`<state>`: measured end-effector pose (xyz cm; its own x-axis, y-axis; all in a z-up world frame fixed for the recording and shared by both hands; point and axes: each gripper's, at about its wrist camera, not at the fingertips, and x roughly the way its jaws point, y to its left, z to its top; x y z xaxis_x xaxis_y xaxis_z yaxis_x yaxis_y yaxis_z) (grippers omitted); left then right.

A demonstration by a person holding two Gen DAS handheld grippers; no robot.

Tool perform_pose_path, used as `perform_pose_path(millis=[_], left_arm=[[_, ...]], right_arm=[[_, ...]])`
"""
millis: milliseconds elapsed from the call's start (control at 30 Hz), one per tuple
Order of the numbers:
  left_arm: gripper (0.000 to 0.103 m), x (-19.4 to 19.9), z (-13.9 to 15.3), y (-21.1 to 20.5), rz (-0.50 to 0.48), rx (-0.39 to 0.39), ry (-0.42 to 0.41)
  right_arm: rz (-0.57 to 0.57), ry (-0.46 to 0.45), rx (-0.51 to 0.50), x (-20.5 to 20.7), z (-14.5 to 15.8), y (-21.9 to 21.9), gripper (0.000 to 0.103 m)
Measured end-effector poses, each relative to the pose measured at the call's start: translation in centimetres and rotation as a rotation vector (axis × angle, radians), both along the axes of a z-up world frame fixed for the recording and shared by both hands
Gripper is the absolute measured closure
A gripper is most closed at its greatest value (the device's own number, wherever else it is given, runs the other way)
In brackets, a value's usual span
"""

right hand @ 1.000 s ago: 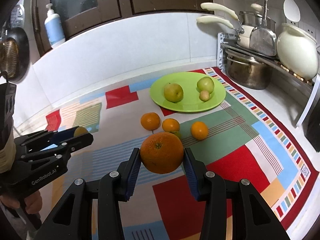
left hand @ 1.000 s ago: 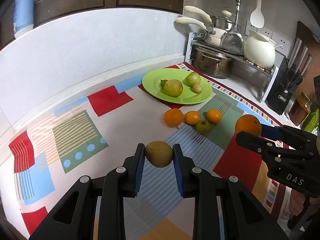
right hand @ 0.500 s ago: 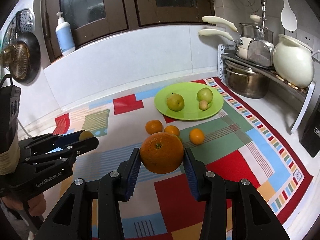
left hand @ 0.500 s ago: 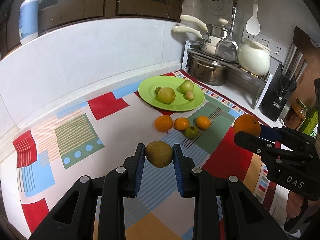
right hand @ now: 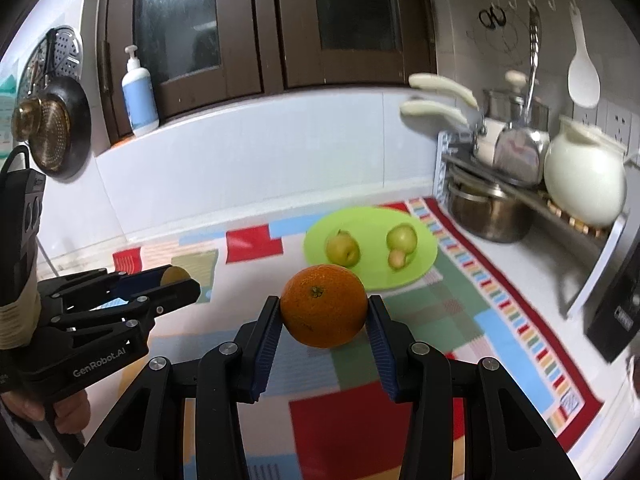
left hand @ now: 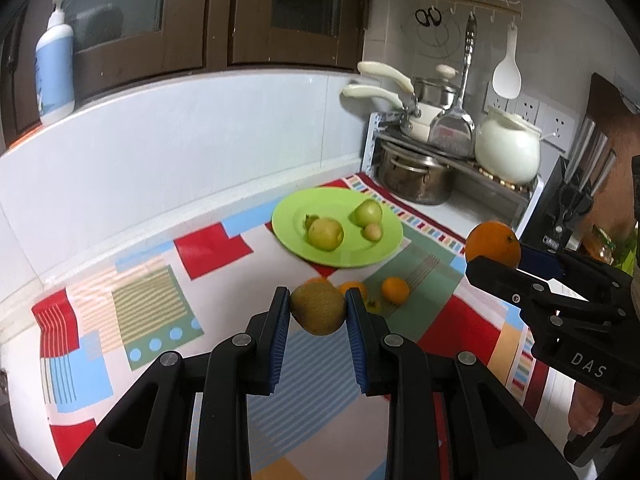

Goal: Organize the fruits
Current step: 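Lift both held fruits and carry them over the light-green plate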

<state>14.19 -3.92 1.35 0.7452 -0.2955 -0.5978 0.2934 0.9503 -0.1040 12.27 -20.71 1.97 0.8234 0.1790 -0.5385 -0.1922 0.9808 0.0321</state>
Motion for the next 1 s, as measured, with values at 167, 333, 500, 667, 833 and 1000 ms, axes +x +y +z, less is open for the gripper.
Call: perform_pose_path(millis=[167,333,500,667,833,1000], left_arm=[[0.075,1.2,1.1,-0.9,0.011,-0.001,-0.038],[0.075,2.9,1.8,-1.8,0.014,-0.004,-0.053],[0.075,5.0,2.5,-2.7,0.007,-0.007,-0.069],[0.075,7.2,2.7,-3.3,0.011,-0.011,-0.073],[0.075,9.8,2.6,-3.9,0.007,-0.016,-0.061],[0.075,12.7,1.7,-4.5,0.002,-0.006,-0.05]], right_arm=[[0.006,-0.038,-0.002,1.1,1.3,-0.7,0.059],[0.007,-0.067,0.002,2.9,2.4,-1.6,0.059],[0.009,-0.087,0.012,5.1,3.4,-2.6,0.059],[0.013,-0.109,0.002,7.2,4.1,-3.3,0.059],[0.023,-0.113,-0.002,9.4,4.0,-3.6,0.059],[0.03,-0.101,0.001,12.4,3.4,-4.1,0.059]])
